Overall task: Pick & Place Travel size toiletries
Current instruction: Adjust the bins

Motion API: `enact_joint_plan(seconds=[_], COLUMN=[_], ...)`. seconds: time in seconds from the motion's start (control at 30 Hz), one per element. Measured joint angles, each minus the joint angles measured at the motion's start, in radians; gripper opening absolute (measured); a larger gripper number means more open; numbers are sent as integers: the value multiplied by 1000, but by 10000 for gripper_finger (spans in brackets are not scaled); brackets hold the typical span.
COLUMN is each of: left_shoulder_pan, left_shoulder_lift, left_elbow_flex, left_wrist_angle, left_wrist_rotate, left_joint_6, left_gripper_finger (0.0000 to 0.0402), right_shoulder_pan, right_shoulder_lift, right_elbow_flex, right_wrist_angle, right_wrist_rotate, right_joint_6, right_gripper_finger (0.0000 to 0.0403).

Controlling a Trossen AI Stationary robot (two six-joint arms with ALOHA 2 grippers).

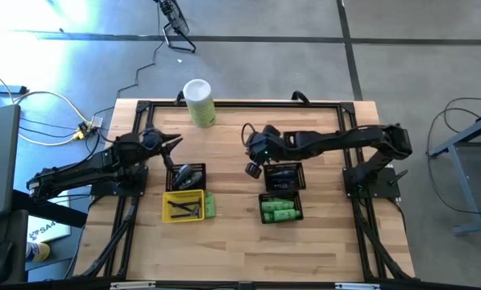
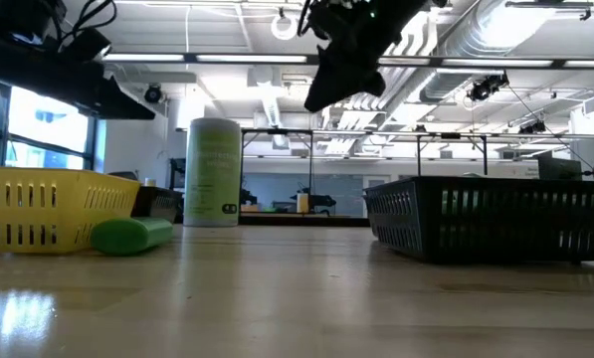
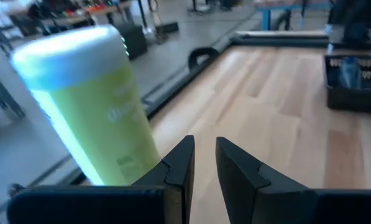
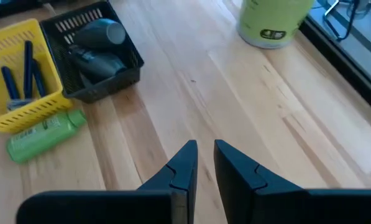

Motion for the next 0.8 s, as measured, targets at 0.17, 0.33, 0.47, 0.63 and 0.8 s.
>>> enact_joint_plan(seconds=[0.17, 0.33, 0.47, 0.63, 0.8], left_shoulder_pan=[0, 0, 0, 0, 0], left_shoulder_lift=[0, 0, 0, 0, 0], left_elbow_flex=[0, 0, 0, 0, 0], left_wrist_angle=[84, 110, 109, 107, 107], left_wrist_rotate=[-30, -31, -31, -31, -31], left_joint_6=[27, 26, 26, 11, -1], left_gripper_finger=[63, 63, 63, 63, 63], right_shoulder_pan=[10, -15, -47, -60, -59], right_shoulder_lift=[0, -8, -87, -232, -400], right_elbow_flex=[-123, -267, -353, -490, -603], right_wrist_angle=[199, 378, 421, 510, 555], right_wrist_rotate=[-10, -113, -186, -182, -170], right_joint_6=[-25, -23, 10, 10, -18], right_gripper_finger=[46, 46, 46, 46, 46])
